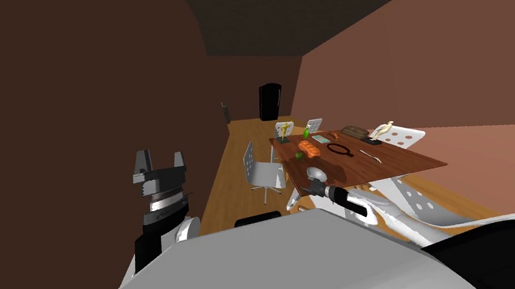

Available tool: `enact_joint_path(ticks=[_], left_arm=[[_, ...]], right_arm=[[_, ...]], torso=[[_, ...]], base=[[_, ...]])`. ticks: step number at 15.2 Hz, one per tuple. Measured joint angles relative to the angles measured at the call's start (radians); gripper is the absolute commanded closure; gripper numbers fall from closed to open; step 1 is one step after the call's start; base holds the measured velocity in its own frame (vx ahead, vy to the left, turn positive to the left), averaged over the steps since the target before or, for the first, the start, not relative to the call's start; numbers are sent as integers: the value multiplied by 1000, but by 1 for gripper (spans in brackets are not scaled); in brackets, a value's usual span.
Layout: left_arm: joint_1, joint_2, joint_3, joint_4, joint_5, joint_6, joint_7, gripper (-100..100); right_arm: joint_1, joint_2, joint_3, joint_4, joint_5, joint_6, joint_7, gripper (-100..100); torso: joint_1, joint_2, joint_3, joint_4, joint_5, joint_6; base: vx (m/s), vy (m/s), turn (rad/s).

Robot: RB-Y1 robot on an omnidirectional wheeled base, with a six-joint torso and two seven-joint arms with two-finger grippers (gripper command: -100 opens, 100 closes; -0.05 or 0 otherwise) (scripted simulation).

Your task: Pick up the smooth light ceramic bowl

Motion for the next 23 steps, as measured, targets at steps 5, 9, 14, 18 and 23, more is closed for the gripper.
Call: enact_joint_path(ticks=[5,9,14,18,23], left_arm=[[0,0,0,0,0,0,0,0],[0,0,0,0,0,0,0,0],[0,0,0,0,0,0,0,0],[0,0,0,0,0,0,0,0],[0,0,0,0,0,0,0,0]], right_arm=[[-16,-32,20,116,81,-5,105,-100],[-28,-72,45,172,141,10,164,-100],[-52,-83,64,273,211,3,253,-100],[-58,-97,85,321,267,16,315,-100],[-68,-104,101,377,321,17,379,-100]], torso=[[-1,-1,-1,0,0,0],[-2,-1,0,0,0,0],[-2,-1,0,0,-1,0],[-3,0,0,0,-1,0],[-3,0,0,0,-1,0]], base=[[59,16,36],[50,2,35],[51,-6,39],[44,-18,25],[37,-20,28]])
